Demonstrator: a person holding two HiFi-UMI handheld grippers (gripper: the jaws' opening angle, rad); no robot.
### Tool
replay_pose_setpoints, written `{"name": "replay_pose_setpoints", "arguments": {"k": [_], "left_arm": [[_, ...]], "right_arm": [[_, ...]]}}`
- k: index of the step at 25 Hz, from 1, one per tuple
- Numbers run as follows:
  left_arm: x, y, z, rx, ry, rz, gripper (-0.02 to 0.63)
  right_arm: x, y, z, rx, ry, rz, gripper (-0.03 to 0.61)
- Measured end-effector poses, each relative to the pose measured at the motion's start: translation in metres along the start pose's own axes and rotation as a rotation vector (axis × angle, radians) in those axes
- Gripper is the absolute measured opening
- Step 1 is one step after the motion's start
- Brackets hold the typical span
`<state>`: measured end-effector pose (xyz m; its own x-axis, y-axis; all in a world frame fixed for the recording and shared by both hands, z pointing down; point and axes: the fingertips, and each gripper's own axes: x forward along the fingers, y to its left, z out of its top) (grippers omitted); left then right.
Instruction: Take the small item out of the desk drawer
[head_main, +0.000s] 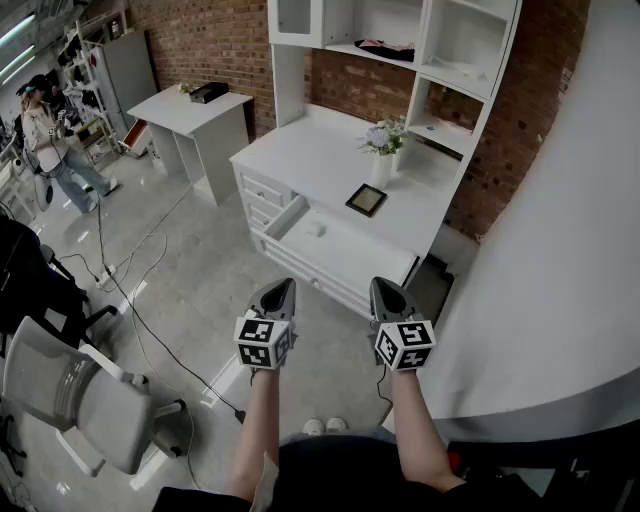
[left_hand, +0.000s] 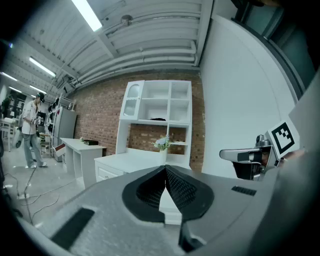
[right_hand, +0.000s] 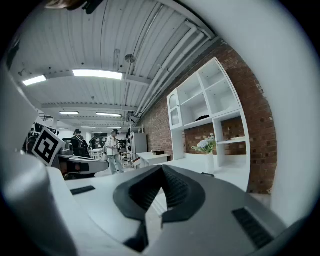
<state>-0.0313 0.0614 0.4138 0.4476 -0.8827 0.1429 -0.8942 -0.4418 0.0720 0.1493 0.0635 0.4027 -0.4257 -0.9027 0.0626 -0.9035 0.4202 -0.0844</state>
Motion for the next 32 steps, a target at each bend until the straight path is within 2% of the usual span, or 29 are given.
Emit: {"name": "replay_pose_setpoints", "arguments": {"k": [7,24,30,32], "left_arm": [[0.004,-0.006,-0.006,-0.002,0.016,-0.017,0.009],[-0.001,0.001,-0.014,-0.010,0.036,0.002,0.009],[-0.002,0.006,-0.019,-0.020,0.049,-0.001,0.009],[-0.004,0.009,-0.019,-0.021,0.046,-0.003,0.009]], "right_arm": [[-0.002,-0.003,-0.002,0.005,0.004,-0.001,-0.003],[0.000,0.002,-0.004,0.046,-0.008,0.025,0.000],[0.004,0.007,-0.004,0.073,-0.017,0.047,0.119],[0.004,0.009,-0.005,0.081,-0.018,0.045,0.136]]}}
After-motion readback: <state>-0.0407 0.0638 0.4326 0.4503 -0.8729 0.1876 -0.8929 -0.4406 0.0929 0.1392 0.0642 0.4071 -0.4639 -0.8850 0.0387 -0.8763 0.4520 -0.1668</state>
